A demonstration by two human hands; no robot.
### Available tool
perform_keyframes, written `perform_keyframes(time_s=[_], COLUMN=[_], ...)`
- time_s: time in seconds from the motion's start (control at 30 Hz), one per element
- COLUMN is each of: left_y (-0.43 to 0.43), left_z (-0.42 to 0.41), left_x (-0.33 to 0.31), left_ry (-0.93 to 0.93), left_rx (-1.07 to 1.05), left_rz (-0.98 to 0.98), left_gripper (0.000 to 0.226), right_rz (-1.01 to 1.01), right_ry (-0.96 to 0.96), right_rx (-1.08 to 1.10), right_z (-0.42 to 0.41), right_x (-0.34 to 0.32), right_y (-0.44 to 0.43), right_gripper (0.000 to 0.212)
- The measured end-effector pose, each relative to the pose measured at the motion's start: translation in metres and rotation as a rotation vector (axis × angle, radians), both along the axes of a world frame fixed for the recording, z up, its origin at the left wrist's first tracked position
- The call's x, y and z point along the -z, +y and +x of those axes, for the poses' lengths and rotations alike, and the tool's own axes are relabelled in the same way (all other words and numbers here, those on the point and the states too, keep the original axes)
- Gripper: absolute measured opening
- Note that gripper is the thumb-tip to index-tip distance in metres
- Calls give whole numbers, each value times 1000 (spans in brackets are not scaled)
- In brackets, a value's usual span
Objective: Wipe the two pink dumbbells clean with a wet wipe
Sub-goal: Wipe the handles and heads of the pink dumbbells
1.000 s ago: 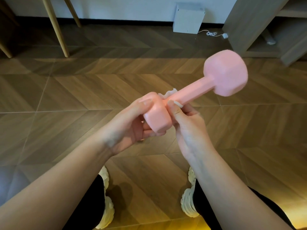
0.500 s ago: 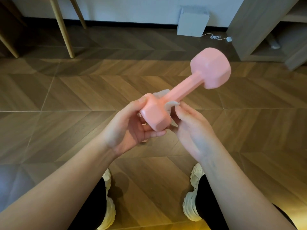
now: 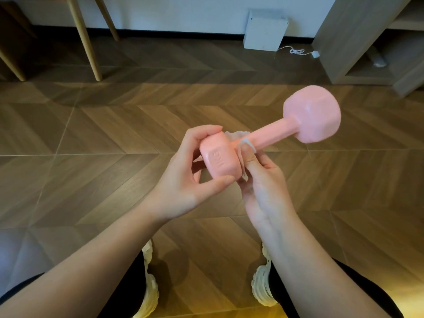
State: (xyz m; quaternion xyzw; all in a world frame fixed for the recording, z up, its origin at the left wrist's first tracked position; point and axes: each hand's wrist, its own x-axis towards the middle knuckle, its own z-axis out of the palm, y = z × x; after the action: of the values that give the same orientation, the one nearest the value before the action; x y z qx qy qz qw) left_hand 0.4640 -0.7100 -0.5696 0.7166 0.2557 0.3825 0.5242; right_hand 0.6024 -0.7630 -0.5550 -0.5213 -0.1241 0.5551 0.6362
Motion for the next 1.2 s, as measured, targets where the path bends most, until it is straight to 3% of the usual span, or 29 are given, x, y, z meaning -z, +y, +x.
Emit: perform_keyframes(time_s=[0.17, 0.23, 0.4, 0.5, 0.6, 0.73, 0.83, 0.93, 1.03, 1.2], left_y=[4, 7, 8, 8, 7, 4, 5, 5, 7, 14], left_z=[3, 2, -5, -6, -9, 0, 5, 3, 1, -2], left_x=[-1, -1, 1, 0, 1, 6, 3, -2, -8, -17], left_ry=[75, 111, 158, 169, 134, -23, -80, -68, -73, -97], left_rx=[-72, -84, -85, -89, -80, -73, -2, 109, 193, 281], left_rz=[315, 425, 512, 532, 267, -515, -942, -1196, -1400, -1433], left_gripper=[68, 69, 72, 71, 68, 50, 63, 78, 70, 55], right_rz=[62, 56, -50, -68, -41, 63, 123, 175, 237, 85], right_ry=[91, 85, 182, 255, 310, 328, 260, 137, -34, -190], right_rx=[8, 27, 243, 265, 264, 246, 178, 117, -19, -184], right_z=[7, 15, 36, 37, 36, 37, 36, 33, 20, -10], right_x=[-4, -4, -8, -7, -6, -7, -6, -6, -2, 10], right_y=[3, 5, 14, 16, 16, 15, 16, 15, 10, 2], right_gripper=[31, 36, 59, 48, 41, 38, 25, 33, 21, 18])
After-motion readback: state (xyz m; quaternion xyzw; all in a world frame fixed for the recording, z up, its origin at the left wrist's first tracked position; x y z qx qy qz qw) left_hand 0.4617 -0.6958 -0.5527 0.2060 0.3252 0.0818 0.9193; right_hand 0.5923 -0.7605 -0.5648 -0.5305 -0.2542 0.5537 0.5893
